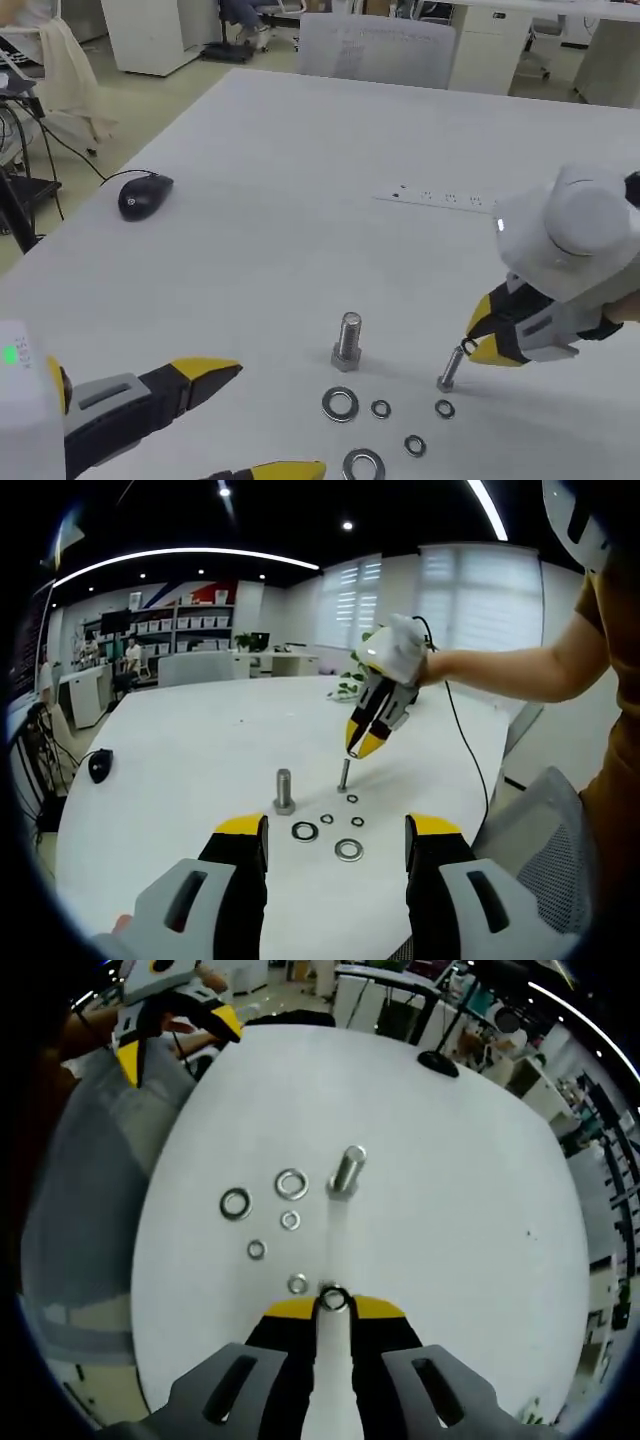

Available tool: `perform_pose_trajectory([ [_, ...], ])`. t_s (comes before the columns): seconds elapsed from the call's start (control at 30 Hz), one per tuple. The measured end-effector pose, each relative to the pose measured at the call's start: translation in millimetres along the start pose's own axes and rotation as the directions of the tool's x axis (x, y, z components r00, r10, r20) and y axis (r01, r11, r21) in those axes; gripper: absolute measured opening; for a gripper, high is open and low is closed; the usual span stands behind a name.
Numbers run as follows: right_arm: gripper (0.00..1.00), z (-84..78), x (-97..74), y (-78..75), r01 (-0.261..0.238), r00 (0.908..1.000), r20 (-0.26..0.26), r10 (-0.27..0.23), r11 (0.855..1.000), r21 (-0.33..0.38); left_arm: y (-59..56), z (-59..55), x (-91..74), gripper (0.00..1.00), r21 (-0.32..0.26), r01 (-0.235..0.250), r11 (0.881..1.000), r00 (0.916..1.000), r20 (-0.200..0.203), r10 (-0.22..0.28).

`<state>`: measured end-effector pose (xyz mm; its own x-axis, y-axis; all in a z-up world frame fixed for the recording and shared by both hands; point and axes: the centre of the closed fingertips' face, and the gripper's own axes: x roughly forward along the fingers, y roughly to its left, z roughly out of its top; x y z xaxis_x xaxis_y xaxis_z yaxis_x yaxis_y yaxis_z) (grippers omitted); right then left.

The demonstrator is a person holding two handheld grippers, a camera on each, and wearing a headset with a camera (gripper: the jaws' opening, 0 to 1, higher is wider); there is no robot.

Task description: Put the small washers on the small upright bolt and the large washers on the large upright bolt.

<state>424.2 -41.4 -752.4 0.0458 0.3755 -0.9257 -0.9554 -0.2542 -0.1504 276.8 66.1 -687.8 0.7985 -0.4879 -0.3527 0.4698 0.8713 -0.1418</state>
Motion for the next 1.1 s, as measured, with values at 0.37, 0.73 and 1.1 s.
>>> perform_pose_trajectory([
  [0.37, 0.12, 0.4, 6.0, -1.1, -0.03, 0.9993, -0.021, 0.03, 0.999, -0.014, 2.1, 1.7, 0.2, 0.54, -0.003, -0.005, 1.0, 1.0, 0.006, 0.005],
  [0.73, 0.12, -1.1, 13.5, -1.3, -0.037, 0.9986, -0.038, 0.036, 0.999, -0.037, 2.9, 1.0, 0.9, 0.54, -0.003, -0.007, 1.0, 1.0, 0.003, 0.007],
  [1.1, 0.13, -10.7, 29.8, 0.2, -0.058, 0.9965, -0.062, 0.056, 0.997, -0.043, 4.0, 0.2, 0.3, 0.54, -0.008, -0.008, 1.0, 1.0, 0.004, 0.008],
])
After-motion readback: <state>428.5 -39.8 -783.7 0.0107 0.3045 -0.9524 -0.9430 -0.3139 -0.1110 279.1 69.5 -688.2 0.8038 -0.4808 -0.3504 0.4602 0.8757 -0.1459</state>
